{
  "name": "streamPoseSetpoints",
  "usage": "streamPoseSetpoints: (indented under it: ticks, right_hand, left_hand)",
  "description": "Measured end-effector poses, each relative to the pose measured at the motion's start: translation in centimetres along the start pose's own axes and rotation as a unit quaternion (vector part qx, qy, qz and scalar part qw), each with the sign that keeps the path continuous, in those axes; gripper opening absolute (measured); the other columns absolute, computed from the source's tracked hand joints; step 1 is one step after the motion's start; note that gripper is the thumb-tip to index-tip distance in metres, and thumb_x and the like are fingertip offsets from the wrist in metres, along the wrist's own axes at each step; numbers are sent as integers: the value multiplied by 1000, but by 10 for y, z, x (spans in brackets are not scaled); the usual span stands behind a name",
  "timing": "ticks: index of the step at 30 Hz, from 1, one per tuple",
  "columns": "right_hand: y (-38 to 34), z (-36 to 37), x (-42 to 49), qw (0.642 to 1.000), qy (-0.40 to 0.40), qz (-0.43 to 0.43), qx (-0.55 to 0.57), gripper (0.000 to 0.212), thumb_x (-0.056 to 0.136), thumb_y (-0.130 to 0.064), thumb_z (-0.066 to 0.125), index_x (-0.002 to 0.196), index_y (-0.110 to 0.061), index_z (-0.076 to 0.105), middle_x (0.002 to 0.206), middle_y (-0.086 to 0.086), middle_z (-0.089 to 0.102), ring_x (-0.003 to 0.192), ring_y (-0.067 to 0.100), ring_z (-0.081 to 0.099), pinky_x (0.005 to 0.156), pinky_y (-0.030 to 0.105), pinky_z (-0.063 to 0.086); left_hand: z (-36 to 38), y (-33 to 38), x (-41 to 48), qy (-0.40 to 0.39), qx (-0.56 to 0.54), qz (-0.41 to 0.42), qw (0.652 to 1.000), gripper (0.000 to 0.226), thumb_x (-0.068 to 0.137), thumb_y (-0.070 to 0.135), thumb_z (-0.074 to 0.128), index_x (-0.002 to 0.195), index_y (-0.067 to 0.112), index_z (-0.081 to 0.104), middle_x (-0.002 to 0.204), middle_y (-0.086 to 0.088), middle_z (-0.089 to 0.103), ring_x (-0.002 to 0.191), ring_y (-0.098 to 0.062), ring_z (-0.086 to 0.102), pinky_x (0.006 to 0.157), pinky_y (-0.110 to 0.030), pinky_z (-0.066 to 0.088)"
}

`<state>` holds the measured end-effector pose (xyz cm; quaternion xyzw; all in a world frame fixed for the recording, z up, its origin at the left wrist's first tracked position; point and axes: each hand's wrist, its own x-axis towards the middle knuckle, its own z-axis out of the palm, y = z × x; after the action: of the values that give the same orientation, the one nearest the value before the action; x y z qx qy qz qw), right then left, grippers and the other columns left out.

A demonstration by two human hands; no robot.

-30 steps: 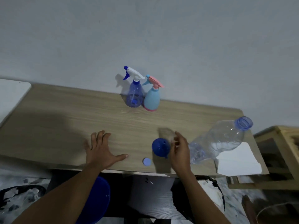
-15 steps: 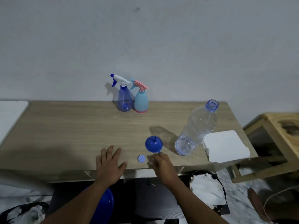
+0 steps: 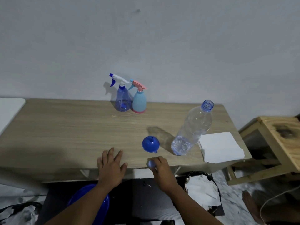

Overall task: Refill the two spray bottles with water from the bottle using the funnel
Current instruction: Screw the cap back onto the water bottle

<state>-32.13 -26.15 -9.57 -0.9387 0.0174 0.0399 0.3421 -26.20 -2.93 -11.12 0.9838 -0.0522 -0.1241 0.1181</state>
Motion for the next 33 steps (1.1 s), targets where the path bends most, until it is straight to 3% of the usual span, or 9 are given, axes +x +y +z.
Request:
streamPoseSetpoints:
  ticks: [5,8,10,14,18,21,23,28,33]
  right_hand:
    - [44,-38,-58,986,98,109,77,23,103,-31,51,126,-34,53,122,-13,48,105,-4,53,88,18,48]
    - [67,-68,-73,976,159,137,61,29,102,-28,52,130,-26,53,119,-7,48,105,8,58,89,26,49]
    - [79,-92,-72,972,184,140,50,35,100,-23,54,134,-14,53,117,-3,47,105,22,60,89,30,47]
    - [88,-144,-54,964,223,130,68,37,100,-21,55,135,-9,53,121,4,52,104,21,61,84,25,47]
    - [76,-206,-27,954,267,67,122,34,98,-14,58,132,-9,57,121,4,55,104,17,59,78,6,44]
    - [51,-256,-8,948,255,2,193,36,97,-11,60,133,-12,56,121,0,56,102,3,61,79,3,45]
    - [31,-287,2,947,225,-50,224,36,97,-13,62,132,-16,57,121,-3,59,101,-5,61,81,7,47]
    - [-10,-334,21,957,107,-185,198,34,98,-12,61,131,-17,61,124,-1,60,104,-9,60,86,6,45]
    - [-25,-347,40,961,2,-250,120,36,100,-17,58,136,-19,60,126,-4,57,108,4,60,90,10,45]
  left_hand:
    - [14,32,-12,41,-21,24,999,66,86,58,31,139,27,54,147,-15,44,136,-37,33,112,-59,25]
    - [22,64,-26,62,-34,101,992,58,81,53,41,126,27,65,130,-9,56,120,-32,47,104,-52,36]
    - [28,85,-34,65,-45,134,988,55,80,53,45,122,27,67,124,-6,58,115,-28,49,103,-46,35]
    - [33,122,-42,58,-72,156,984,55,77,58,47,118,27,68,119,1,60,113,-21,50,102,-33,26]
    - [5,166,-41,71,-192,118,972,65,82,67,40,130,27,59,128,10,55,122,-15,47,103,-20,26]
    - [-37,206,-34,114,-309,109,938,59,86,54,65,134,20,55,130,9,56,119,-8,52,93,-9,38]
    - [-64,229,-30,138,-374,120,909,62,86,42,73,139,25,47,134,13,53,121,-3,52,98,-20,46]
    - [-107,265,-19,145,-462,154,861,72,81,50,71,144,37,37,142,14,51,128,-8,51,102,-39,50]
    - [-125,276,-21,125,-487,163,849,67,86,47,70,144,41,37,146,11,49,129,-11,53,102,-36,52]
